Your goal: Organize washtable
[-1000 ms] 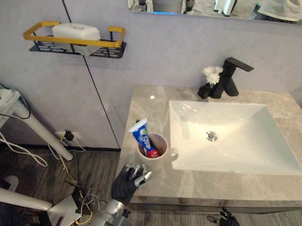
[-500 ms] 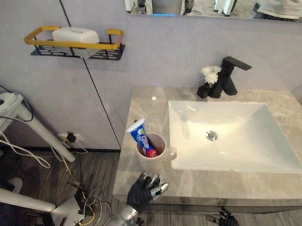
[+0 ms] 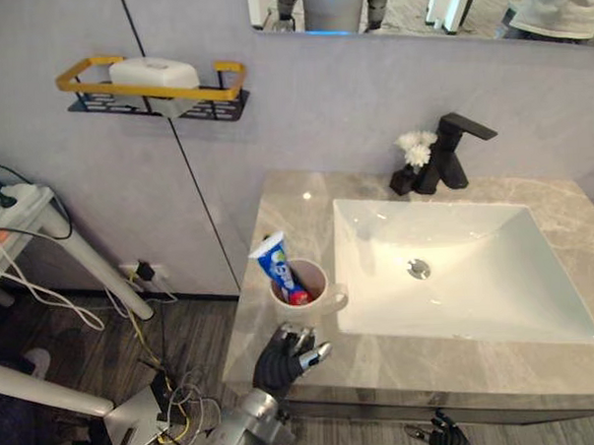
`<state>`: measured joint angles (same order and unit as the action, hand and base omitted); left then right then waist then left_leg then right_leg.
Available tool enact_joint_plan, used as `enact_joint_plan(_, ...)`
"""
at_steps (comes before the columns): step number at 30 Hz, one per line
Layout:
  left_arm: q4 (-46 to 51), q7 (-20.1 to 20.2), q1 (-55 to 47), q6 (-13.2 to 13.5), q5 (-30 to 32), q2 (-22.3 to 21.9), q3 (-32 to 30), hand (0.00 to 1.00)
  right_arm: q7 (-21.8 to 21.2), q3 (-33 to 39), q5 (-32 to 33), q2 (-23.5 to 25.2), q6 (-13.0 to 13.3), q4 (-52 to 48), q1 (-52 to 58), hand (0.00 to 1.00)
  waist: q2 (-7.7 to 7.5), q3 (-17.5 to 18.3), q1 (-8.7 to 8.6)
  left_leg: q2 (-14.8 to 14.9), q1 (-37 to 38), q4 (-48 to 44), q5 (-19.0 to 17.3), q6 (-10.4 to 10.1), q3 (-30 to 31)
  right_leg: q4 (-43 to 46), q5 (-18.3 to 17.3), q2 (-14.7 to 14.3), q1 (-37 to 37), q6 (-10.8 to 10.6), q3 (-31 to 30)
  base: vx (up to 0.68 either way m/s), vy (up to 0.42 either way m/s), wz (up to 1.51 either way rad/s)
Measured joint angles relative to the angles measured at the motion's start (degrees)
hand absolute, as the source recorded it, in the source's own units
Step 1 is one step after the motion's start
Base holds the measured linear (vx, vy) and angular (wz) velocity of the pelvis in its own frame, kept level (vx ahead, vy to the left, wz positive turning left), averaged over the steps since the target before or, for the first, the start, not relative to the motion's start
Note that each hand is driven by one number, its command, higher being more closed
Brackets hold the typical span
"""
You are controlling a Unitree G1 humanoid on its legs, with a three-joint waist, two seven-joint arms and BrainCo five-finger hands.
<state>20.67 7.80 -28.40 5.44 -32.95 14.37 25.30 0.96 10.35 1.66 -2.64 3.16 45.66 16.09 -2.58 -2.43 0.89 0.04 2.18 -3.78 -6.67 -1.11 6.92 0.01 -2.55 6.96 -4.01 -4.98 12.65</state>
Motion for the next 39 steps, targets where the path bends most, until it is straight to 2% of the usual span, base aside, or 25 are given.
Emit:
enact_joint_plan(9,0.0,-0.8,2.7,0.1,1.2,-2.1,-2.9,1.0,0.0,0.4,0.0,1.2,-0.7,-1.6,0.6,0.0,-0.66,0.1,-0.05,0.1,0.3,0.8,0.0,0.0,-1.1,-0.2,0.0,0.0,0.5,0.0,-1.1,0.0,0.008,-0.06)
enact_joint_plan(22,-3.6,-2.1,6.5,0.5,2.2,-1.9,-3.6,1.0,0.0,0.6,0.0,1.1,-1.1,-1.8,-0.9,0.0,-0.02,0.4,-0.26,-0.1,0.3,1.7,0.4,0.2,-2.4,-4.4,2.8,-0.2,0.3,-0.1,-1.7,0.0,0.001,-0.06)
enact_joint_plan(28,-5.5,-3.3,8.4,1.6,2.3,-2.5,-4.0,1.0,0.0,0.6,0.0,1.1,-1.1,-1.8,-1.8,0.0,0.36,0.4,-0.77,-0.1,0.1,3.9,2.2,0.1,-2.5,-5.5,4.2,-0.2,1.1,0.1,-1.8,-0.07,-0.017,-0.01)
enact_joint_plan(31,-5.6,-3.9,8.4,1.6,2.3,-3.1,-5.1,1.0,0.0,0.6,0.0,1.1,-1.1,-1.8,-2.3,0.0,0.35,0.4,-1.53,0.0,-0.2,3.9,2.5,0.1,-2.6,-5.6,4.4,-0.3,1.3,0.1,-1.9,-0.07,-0.015,0.0)
enact_joint_plan(39,-6.1,-5.4,9.9,2.3,2.7,-3.9,-5.5,1.0,0.0,0.7,0.1,1.2,-1.1,-1.8,-3.0,0.0,0.31,0.4,-1.72,0.1,-0.3,5.3,3.2,0.1,-3.1,-5.7,4.7,-0.3,2.3,0.0,-2.4,-0.04,-0.01,-0.03)
